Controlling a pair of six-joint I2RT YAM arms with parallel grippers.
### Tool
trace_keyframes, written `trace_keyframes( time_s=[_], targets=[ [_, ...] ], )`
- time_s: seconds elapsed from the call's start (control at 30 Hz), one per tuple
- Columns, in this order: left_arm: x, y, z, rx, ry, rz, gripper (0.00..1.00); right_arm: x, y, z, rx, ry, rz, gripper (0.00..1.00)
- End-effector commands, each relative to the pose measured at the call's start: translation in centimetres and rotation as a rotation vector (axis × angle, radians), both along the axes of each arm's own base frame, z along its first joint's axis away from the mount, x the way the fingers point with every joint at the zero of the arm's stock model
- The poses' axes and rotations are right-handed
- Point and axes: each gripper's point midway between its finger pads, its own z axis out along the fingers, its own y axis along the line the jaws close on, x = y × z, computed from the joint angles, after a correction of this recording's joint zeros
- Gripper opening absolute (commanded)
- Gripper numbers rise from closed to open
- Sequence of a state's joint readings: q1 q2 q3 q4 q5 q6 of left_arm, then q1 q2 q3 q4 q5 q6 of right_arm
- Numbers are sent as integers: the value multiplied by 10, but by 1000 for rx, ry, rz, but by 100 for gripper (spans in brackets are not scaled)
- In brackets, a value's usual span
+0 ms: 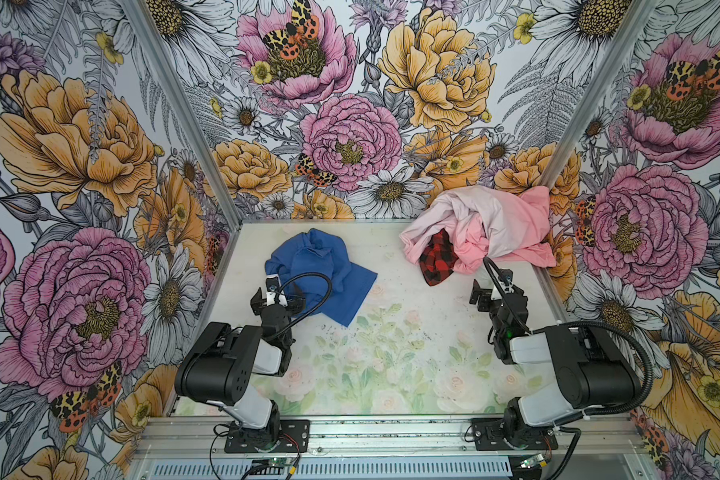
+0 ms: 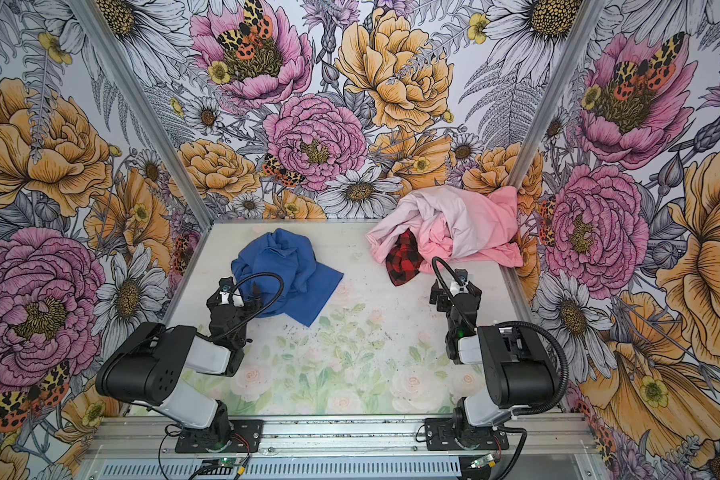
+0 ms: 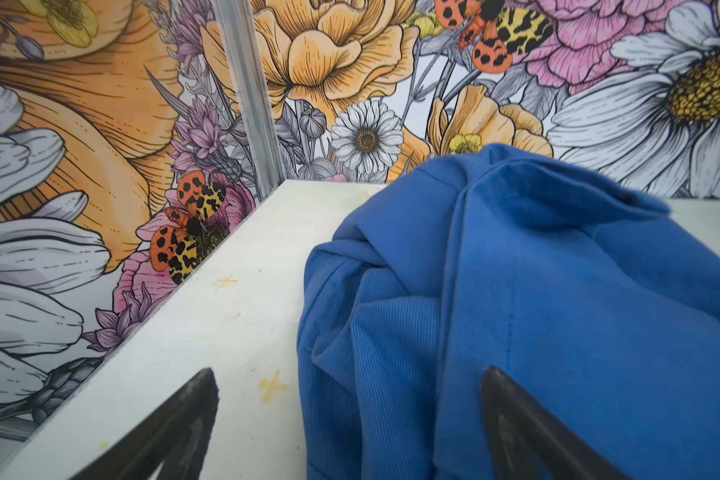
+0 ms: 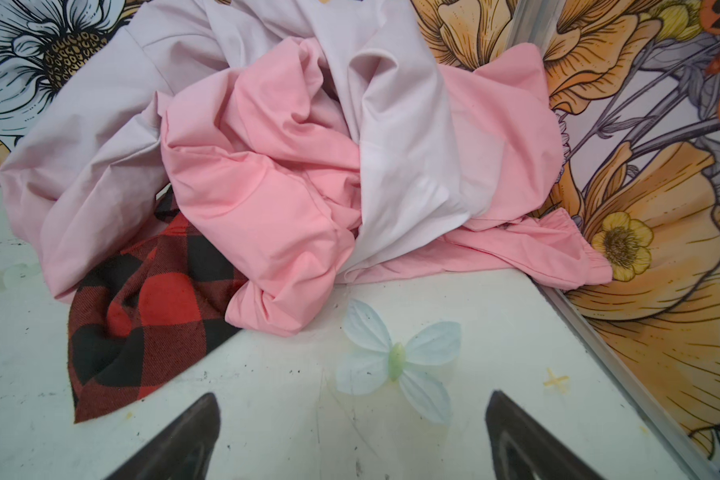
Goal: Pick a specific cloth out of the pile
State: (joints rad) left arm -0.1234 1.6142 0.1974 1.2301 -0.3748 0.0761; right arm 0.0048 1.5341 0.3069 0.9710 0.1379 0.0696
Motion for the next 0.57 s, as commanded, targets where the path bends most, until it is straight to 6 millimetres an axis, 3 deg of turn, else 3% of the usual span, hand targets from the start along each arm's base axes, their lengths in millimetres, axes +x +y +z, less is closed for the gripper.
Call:
trace_keyframes(
  time_s=[0.0, 0.53],
  targets=[
    [2, -14, 34, 6, -143, -95, 99, 10, -18, 13, 22, -28, -101, 100],
    [16, 3, 29, -18, -73, 16, 99, 5, -23, 13, 22, -40, -133, 99]
  ],
)
